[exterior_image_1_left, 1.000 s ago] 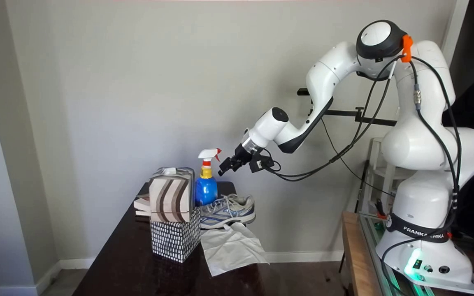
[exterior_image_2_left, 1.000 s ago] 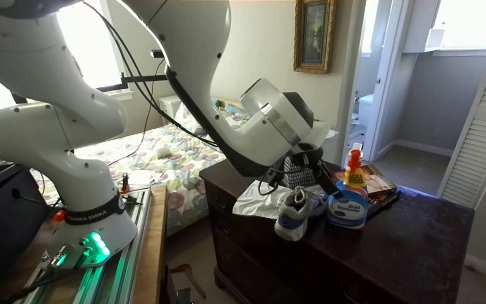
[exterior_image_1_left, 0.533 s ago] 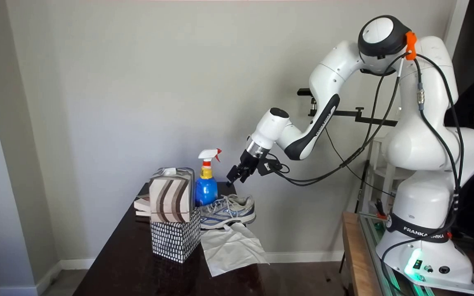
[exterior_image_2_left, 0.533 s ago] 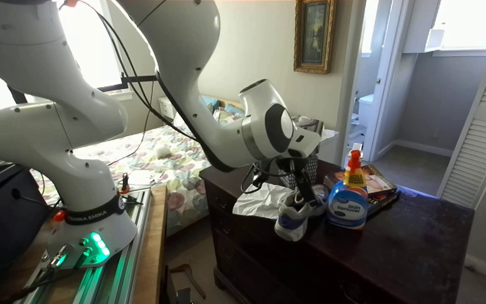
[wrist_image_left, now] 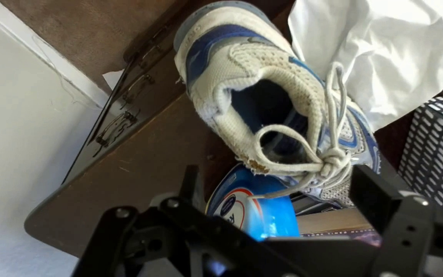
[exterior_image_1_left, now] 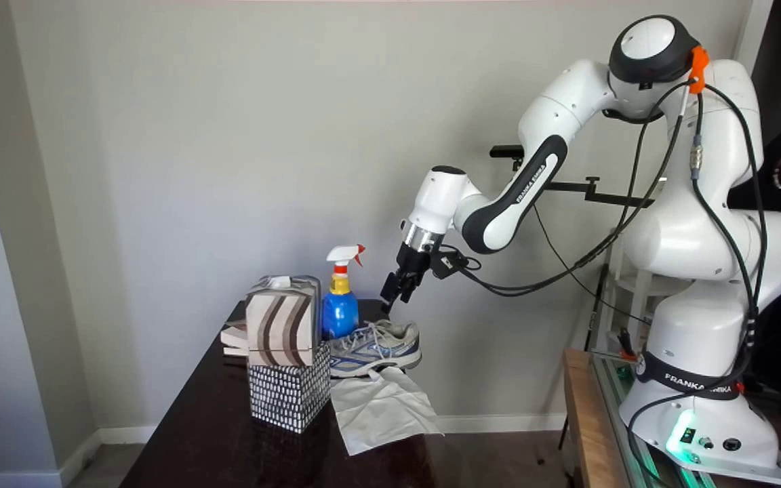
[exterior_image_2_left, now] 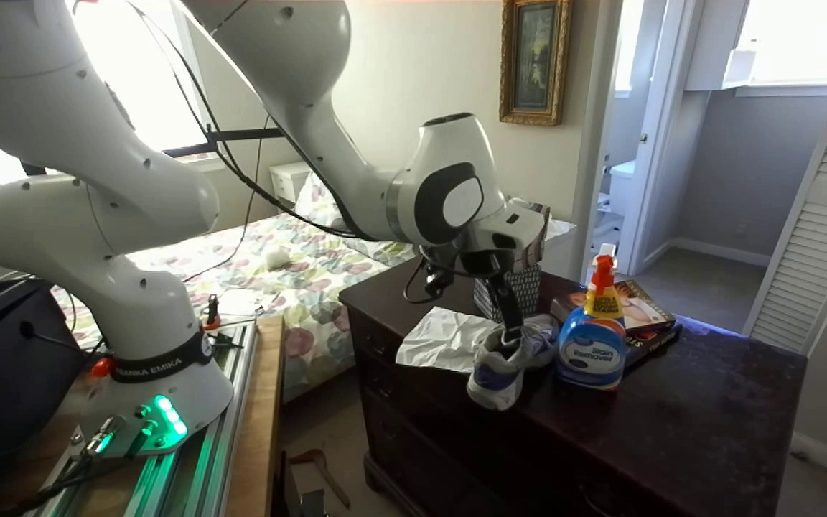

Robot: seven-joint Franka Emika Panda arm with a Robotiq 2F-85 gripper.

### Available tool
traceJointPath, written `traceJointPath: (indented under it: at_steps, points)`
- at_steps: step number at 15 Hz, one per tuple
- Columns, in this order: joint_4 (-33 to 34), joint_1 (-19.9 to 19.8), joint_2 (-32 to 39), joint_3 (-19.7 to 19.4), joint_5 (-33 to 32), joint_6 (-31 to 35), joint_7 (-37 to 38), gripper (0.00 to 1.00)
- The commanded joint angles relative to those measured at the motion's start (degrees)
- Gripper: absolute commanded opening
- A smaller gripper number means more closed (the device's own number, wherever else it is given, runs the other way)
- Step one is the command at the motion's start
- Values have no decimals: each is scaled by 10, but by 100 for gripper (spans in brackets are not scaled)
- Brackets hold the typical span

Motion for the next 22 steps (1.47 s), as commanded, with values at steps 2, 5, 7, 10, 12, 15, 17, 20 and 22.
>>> traceJointPath:
  at_steps: [2,5,7,10,12,15,17,20,22]
  points:
    - [6,-116,6,134,86,-84,-151,100]
    - [16,-179,20,209,108,-140,-220,100]
    - [11,-191,-40,223,200,-121,-304,100]
    - [20,-222,-41,263,296,-152,-400,100]
    - [27,-237,-47,283,347,-171,-455,100]
    - [39,-262,-52,315,369,-212,-491,100]
    - [45,-280,-51,339,366,-235,-497,100]
    - [53,-304,-47,370,349,-260,-501,100]
    - [51,-318,-39,386,333,-261,-506,100]
